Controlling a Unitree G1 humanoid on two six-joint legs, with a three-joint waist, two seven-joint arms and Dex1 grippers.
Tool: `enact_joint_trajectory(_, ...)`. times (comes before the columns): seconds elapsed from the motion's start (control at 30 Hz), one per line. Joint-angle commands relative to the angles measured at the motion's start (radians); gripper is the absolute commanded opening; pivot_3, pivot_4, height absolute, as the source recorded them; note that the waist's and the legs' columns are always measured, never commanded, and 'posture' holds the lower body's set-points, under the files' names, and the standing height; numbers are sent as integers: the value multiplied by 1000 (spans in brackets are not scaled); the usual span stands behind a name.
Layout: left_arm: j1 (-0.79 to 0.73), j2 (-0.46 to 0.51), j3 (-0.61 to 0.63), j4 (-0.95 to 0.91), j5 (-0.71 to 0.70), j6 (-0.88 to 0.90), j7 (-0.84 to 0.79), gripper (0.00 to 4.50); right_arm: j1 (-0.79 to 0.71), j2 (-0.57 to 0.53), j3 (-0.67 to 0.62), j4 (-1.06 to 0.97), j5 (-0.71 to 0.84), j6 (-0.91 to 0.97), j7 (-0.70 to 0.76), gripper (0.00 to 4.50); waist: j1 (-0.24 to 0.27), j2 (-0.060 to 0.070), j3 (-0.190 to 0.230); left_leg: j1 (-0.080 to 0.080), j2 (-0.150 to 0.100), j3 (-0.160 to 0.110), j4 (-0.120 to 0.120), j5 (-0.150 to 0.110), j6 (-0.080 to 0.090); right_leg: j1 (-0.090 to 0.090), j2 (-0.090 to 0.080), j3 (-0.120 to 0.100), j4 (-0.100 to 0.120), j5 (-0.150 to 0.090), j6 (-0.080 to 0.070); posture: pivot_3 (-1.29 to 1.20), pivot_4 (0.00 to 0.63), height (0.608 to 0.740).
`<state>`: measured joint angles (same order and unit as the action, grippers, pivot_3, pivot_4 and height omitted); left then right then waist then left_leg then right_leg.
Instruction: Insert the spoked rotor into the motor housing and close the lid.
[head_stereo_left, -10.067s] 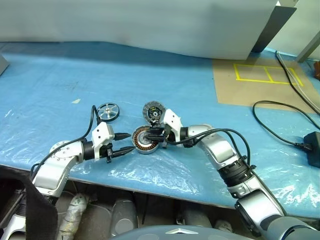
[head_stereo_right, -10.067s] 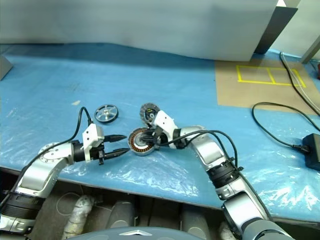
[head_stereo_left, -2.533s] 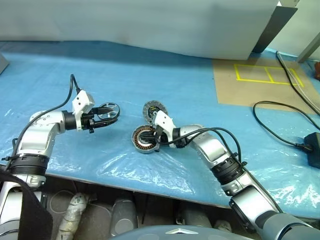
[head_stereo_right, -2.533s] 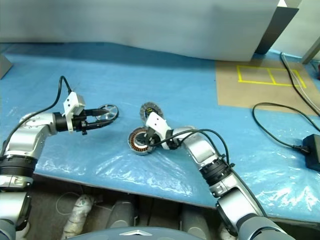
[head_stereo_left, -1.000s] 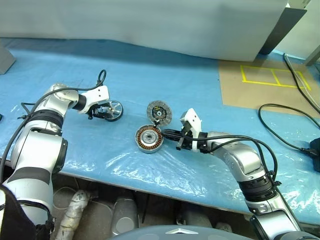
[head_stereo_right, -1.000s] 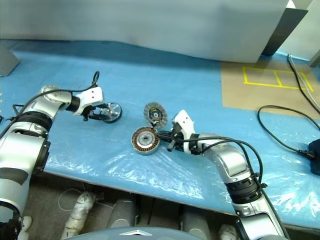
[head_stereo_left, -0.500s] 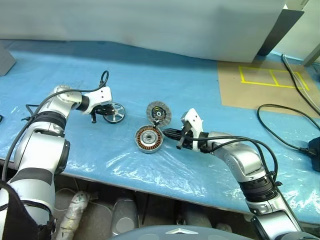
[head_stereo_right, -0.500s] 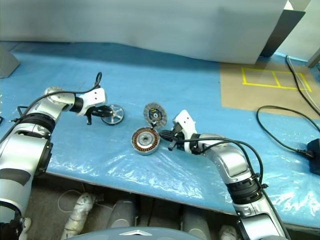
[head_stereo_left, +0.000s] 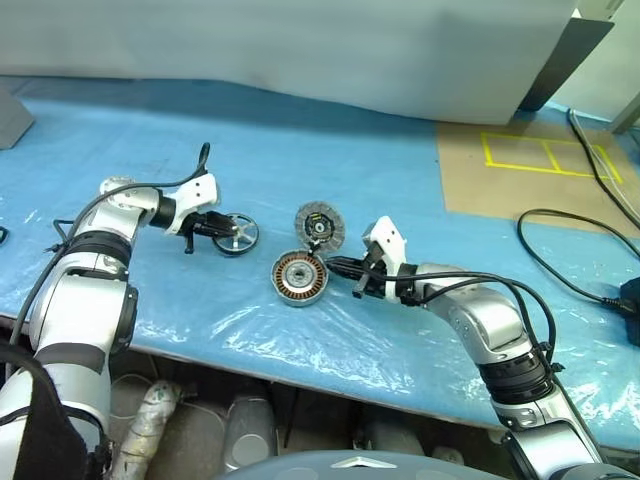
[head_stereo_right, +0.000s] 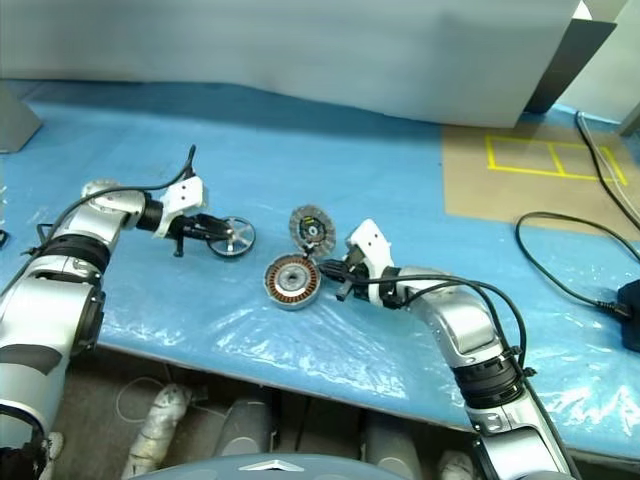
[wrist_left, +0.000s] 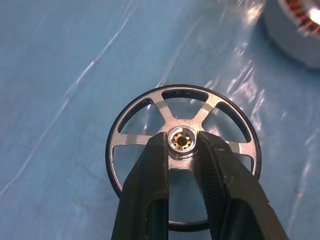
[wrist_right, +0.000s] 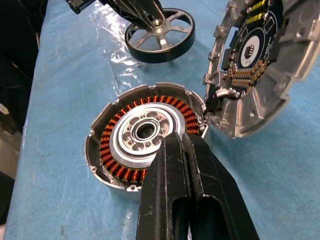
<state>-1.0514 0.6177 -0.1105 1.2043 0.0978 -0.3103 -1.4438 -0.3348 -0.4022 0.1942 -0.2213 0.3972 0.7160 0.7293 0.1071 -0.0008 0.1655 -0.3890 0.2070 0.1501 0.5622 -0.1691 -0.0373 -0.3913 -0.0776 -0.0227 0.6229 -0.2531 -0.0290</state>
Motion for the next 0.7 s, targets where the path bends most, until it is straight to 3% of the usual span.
enact_joint_trajectory(0.03,12,-2,67,-193,-137,77,-123,524,-7,-21,-62,-62,55,2,29,0,4,0,0,-1,0,0,0,0,0,-1,0,0,0,0,0,0,150,740)
enact_joint_trajectory(0.23,146,30,55,-511,-233,219,-169,524,-16,-60,-96,-25,51,-6,38,0,-5,0,0,-1,0,1,-1,0,0,-2,0,0,0,0,0,0,150,740)
enact_joint_trajectory(0.4,267,37,80,-805,-384,483,-160,524,-9,-78,-114,-16,45,-11,32,0,-9,0,1,-7,1,1,-1,0,0,-8,1,0,1,0,-1,0,150,740)
enact_joint_trajectory(0.57,427,-1,111,-1030,-524,701,-62,524,11,-82,-112,-28,38,-8,23,0,-11,0,1,-8,0,1,-1,0,0,-9,0,0,0,-1,-1,0,150,740)
enact_joint_trajectory(0.7,506,-23,137,-1104,-599,830,31,524,15,-87,-104,-27,26,-9,19,0,-11,0,1,-9,1,1,0,0,0,-10,1,0,1,-1,-1,0,150,740)
